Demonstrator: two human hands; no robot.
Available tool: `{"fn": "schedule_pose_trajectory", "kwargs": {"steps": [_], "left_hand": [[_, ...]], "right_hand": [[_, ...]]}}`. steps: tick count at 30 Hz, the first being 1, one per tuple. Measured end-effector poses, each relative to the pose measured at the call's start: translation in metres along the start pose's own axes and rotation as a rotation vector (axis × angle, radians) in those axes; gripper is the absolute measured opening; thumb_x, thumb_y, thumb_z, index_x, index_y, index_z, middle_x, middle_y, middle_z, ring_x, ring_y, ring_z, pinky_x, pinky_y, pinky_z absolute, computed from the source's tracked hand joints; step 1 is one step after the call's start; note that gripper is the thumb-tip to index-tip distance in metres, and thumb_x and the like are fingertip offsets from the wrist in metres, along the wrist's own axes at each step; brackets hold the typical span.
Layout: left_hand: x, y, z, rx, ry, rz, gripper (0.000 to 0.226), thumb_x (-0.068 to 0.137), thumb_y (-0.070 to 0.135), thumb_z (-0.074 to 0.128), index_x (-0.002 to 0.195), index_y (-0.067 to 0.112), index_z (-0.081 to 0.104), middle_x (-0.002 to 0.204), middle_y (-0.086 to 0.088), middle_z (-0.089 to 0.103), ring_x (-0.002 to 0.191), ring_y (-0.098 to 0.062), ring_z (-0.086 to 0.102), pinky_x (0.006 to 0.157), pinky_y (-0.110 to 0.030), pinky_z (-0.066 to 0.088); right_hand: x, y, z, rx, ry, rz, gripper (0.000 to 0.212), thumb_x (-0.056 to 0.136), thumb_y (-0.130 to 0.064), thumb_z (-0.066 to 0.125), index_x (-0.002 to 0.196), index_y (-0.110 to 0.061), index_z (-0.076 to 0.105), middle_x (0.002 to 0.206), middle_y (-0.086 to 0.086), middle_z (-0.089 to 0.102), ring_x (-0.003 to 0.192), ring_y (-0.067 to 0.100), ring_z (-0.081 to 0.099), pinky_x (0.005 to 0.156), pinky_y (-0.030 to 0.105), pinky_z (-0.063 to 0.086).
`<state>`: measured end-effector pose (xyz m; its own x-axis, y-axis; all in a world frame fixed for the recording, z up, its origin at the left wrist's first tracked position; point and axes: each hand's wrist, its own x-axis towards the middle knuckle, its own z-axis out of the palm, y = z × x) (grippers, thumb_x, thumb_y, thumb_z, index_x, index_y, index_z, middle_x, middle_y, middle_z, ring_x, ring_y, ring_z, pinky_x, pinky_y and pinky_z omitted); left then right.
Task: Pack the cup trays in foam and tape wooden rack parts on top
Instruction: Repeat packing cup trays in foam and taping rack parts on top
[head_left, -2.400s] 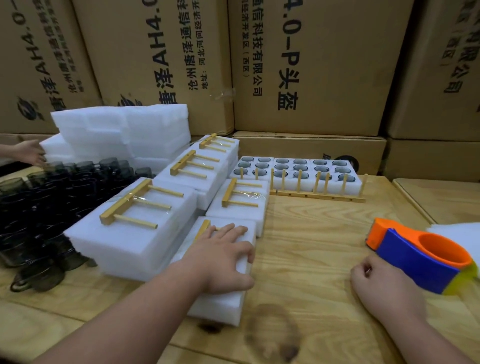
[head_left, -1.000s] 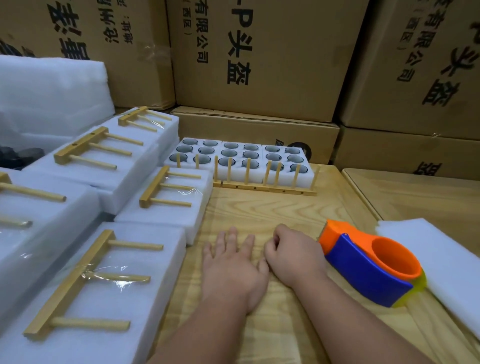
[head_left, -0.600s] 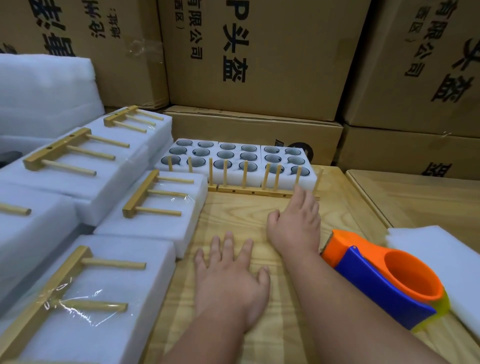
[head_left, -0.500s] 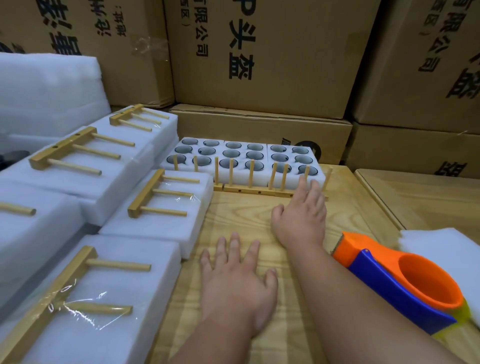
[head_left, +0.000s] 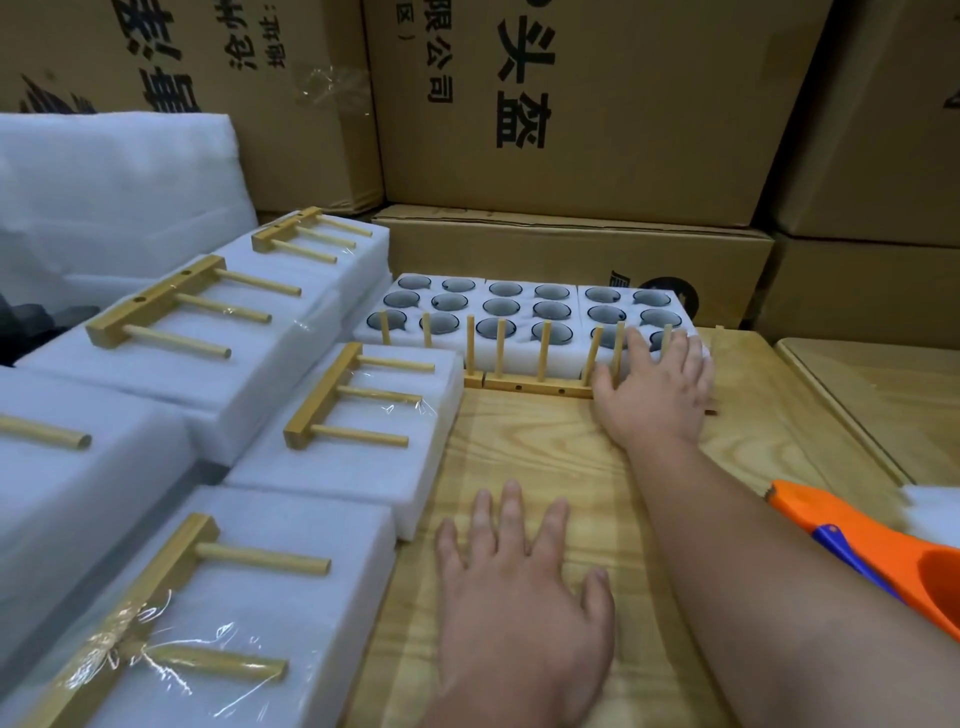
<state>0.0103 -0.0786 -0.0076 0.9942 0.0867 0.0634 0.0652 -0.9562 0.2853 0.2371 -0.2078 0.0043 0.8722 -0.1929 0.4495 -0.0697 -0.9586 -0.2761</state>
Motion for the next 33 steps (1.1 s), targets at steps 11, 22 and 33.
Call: {"fn": "schedule_pose_trajectory", "kwargs": {"steps": [11,22,33], "left_hand": [[-0.001,0.000,-0.001,0.024,-0.004,0.009,0.077,0.088,0.070,0.015,0.158,0.045,-0.004,0.170,0.004,-0.014,0.154,-0.021,-0.021,0.118,-0.054,-0.016],[-0.001,0.001,-0.001,0.067,-0.011,0.007,0.077,0.088,0.068,0.011,0.159,0.043,-0.002,0.171,0.002,-0.007,0.156,-0.022,-0.013,0.121,-0.056,-0.008],[-0.003,0.000,-0.008,-0.002,-0.041,-0.012,0.074,0.097,0.054,0.017,0.161,0.029,-0.009,0.171,0.004,-0.005,0.156,-0.020,-0.010,0.123,-0.053,-0.006]], "right_hand": [[-0.021,-0.007,-0.010,-0.109,0.029,0.059,0.051,0.089,-0.059,0.039,0.133,-0.039,0.052,0.121,0.014,0.049,0.129,0.034,0.034,0.108,0.054,0.025],[-0.083,-0.016,-0.039,-0.089,-0.003,0.066,0.053,0.089,-0.057,0.040,0.137,-0.038,0.048,0.131,0.012,0.047,0.137,0.034,0.028,0.101,0.051,0.027],[-0.133,-0.018,-0.063,-0.053,-0.020,0.036,0.060,0.091,-0.061,0.034,0.147,-0.040,0.041,0.137,0.011,0.044,0.140,0.033,0.023,0.104,0.050,0.025]]}}
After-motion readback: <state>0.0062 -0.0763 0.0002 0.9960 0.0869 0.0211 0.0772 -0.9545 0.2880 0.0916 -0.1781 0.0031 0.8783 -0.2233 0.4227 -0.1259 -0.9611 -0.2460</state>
